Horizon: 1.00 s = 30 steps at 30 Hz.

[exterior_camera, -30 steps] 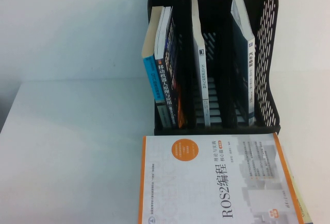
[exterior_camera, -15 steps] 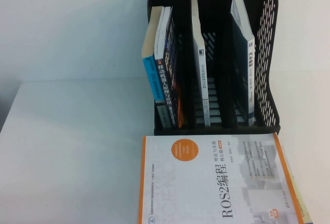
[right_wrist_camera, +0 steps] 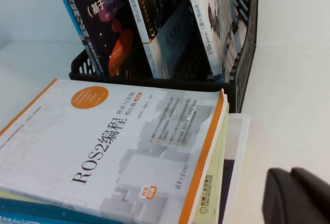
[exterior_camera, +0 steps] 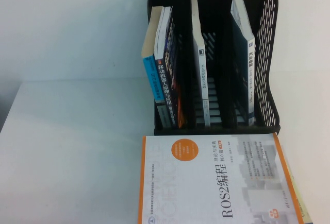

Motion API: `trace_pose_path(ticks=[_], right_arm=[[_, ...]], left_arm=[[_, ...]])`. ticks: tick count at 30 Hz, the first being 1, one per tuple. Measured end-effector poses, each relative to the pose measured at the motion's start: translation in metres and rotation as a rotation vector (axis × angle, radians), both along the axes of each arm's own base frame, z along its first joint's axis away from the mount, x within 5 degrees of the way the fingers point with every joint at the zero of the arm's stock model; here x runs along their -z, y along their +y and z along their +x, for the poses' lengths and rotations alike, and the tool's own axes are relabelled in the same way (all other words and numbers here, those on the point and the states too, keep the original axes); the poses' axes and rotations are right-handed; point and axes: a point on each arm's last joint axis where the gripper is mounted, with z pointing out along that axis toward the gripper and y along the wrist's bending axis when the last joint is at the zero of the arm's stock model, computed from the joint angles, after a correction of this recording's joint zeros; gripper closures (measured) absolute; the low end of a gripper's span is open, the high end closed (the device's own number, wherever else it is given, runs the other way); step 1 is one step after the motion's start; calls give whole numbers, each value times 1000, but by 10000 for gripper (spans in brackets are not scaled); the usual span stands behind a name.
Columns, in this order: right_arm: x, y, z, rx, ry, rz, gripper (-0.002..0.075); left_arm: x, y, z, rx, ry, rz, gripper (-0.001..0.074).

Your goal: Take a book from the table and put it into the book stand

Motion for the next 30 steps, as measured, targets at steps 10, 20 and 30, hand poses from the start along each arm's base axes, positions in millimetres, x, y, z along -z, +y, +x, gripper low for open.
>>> trace_pose_path(ticks=[10,20,30], right_arm=[[6,0,1,-1,18,-3,729],[6,0,1,-1,20,-3,729],[6,0,1,-1,20,-3,729]], left_arm=[[0,1,0,-24,0,-2,737],[0,2,0,-32,2,-10,737],[0,2,0,-32,2,-10,737]])
